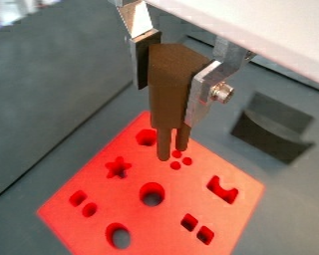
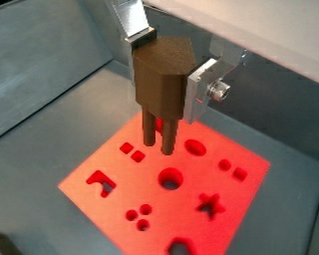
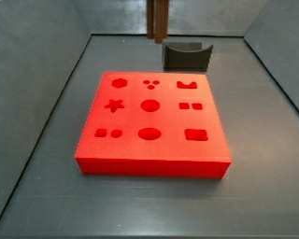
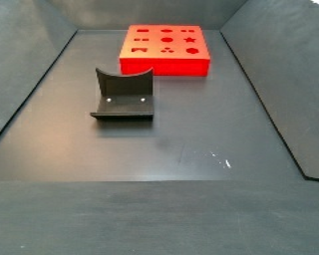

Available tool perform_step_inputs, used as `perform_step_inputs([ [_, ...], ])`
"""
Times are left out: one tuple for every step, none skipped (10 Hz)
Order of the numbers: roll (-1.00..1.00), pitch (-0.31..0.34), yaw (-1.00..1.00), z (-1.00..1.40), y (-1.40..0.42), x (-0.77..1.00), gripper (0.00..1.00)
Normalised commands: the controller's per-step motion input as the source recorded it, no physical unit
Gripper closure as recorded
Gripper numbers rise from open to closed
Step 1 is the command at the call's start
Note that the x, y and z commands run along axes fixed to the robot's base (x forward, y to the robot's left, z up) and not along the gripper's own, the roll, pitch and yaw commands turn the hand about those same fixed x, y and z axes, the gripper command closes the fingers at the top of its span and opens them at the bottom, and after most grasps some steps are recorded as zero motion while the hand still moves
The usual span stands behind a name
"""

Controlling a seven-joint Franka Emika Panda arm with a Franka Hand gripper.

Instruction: Insert the 3 prong object.

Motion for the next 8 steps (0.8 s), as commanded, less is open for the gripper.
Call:
perform_step_inputs([
  [0.0, 0.0, -0.75, -0.34, 0.26, 0.43, 1.0],
  [0.0, 0.0, -0.75, -0.35, 0.27, 0.43, 1.0],
  [0.0, 0.0, -0.75, -0.36, 0.27, 0.43, 1.0],
  [0.0, 0.0, -0.75, -0.36, 0.27, 0.43, 1.0],
  [0.0, 0.0, -0.75, -0.36, 0.27, 0.42, 1.0],
  [0.03, 0.0, -0.73, -0.39, 0.28, 0.41, 1.0],
  [0.05, 0.0, -0.35, -0.34, 0.31, 0.0, 1.0],
  [0.12, 0.0, -0.08, -0.14, 0.0, 0.0, 1.0],
])
